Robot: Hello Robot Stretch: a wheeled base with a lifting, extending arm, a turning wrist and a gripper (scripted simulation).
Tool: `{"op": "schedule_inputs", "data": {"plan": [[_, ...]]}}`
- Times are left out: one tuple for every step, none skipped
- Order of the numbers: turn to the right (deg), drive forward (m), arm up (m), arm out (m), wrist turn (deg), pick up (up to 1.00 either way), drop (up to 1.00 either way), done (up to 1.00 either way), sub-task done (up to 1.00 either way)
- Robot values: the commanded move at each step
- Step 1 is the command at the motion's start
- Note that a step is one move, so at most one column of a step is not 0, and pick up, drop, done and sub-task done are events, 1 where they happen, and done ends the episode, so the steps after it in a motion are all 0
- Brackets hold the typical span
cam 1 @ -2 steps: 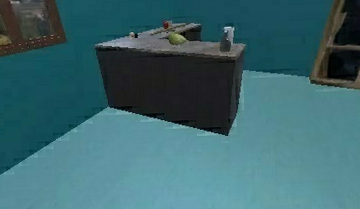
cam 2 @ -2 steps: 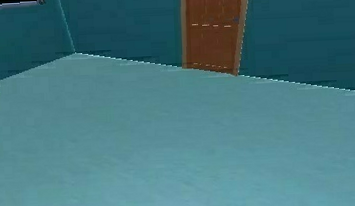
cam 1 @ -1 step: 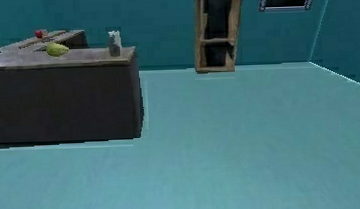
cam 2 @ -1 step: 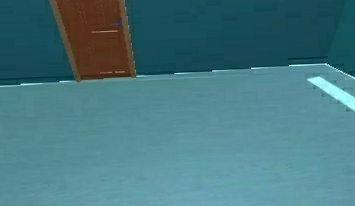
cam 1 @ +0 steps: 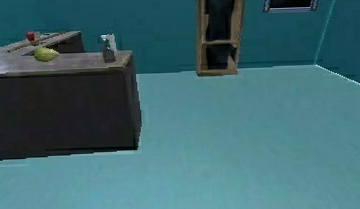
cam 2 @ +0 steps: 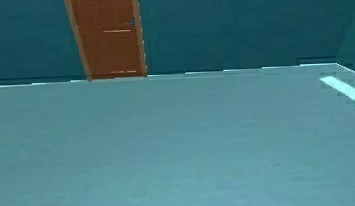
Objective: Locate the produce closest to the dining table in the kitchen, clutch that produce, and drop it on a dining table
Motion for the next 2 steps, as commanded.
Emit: {"op": "schedule_inputs", "data": {"plan": [[6.0, 0.00, 0.00, 0.00, 0.0, 0.00, 0.00, 0.00, 0.00], [0.0, 1.00, 0.00, 0.00, 0.0, 0.00, 0.00, 0.00, 0.00]]}}
